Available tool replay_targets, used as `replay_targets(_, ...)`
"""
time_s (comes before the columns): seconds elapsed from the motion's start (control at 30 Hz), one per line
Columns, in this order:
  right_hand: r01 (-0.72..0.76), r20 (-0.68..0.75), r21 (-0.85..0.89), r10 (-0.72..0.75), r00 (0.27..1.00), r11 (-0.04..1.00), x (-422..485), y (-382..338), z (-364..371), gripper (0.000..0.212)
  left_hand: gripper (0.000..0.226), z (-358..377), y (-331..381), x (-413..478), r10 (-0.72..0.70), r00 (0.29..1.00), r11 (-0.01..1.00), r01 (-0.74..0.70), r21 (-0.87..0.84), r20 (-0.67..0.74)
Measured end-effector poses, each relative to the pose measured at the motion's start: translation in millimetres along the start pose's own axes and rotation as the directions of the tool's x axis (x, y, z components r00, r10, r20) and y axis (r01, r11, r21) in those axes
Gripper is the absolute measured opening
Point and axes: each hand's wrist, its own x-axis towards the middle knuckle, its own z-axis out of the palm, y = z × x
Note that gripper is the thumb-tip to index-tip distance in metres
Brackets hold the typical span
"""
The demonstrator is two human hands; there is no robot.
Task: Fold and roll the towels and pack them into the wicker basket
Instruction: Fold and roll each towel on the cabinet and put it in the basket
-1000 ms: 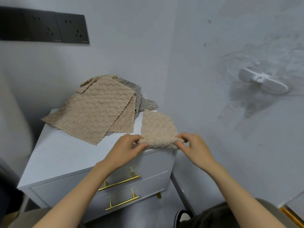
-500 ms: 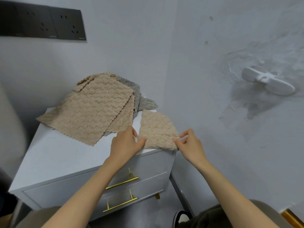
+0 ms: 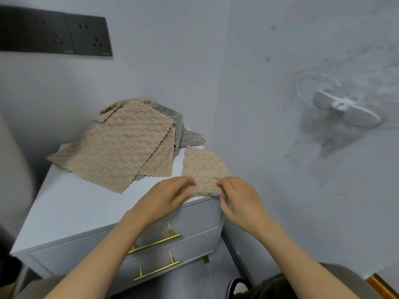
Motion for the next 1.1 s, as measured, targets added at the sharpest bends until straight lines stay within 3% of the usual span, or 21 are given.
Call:
replay_targets(0.2, 0.003, 0.075, -0.031, -0.001, 0.997, 1.0, 3, 5, -1, 0.053, 0.033, 0, -2, -4, 0.032, 0.999, 0.999, -0.033, 0.042, 0.011)
replay_targets(0.3, -0.039, 0.076, 0.025, 0.037, 0.996, 0.999, 2, 7, -4, 0.045, 0.033, -2, -1, -6, 0.042, 0.999, 0.996, -0.041, 0.082, -0.014)
replay_targets(0.4, -0.113, 0.102, 0.199, 0.094, 0.99, 0.973, 3, 9, -9, 0.027, 0.032, -8, 6, -9, 0.008, 0.999, 0.995, -0.004, 0.101, -0.042)
replay_targets(0.57, -0.212, 0.201, 0.351, 0.147, 0.968, 0.912, 9, 8, -16, 0.027, 0.031, -12, 11, -18, -0.049, 0.997, 0.995, 0.054, 0.083, -0.058)
replay_targets(0.8, -0.427, 0.31, 0.497, 0.306, 0.9, 0.755, 17, 10, -20, 0.016, 0.017, -13, 8, -17, -0.339, 0.937, 0.924, 0.315, -0.217, -0.086)
replay_targets(0.87, -0.482, 0.322, 0.518, 0.36, 0.875, 0.707, 22, 7, -21, 0.014, 0.025, -13, 5, -13, -0.411, 0.909, 0.89, 0.382, -0.25, -0.075)
replay_targets(1.0, -0.619, 0.387, 0.513, 0.484, 0.785, 0.594, 31, 4, -20, 0.01, 0.034, -11, 3, -4, -0.539, 0.839, 0.811, 0.494, -0.315, -0.072)
replay_targets(1.1, -0.722, 0.395, 0.48, 0.612, 0.685, 0.498, 38, 6, -16, 0.015, 0.027, -9, 2, 3, -0.582, 0.808, 0.79, 0.538, -0.295, -0.087)
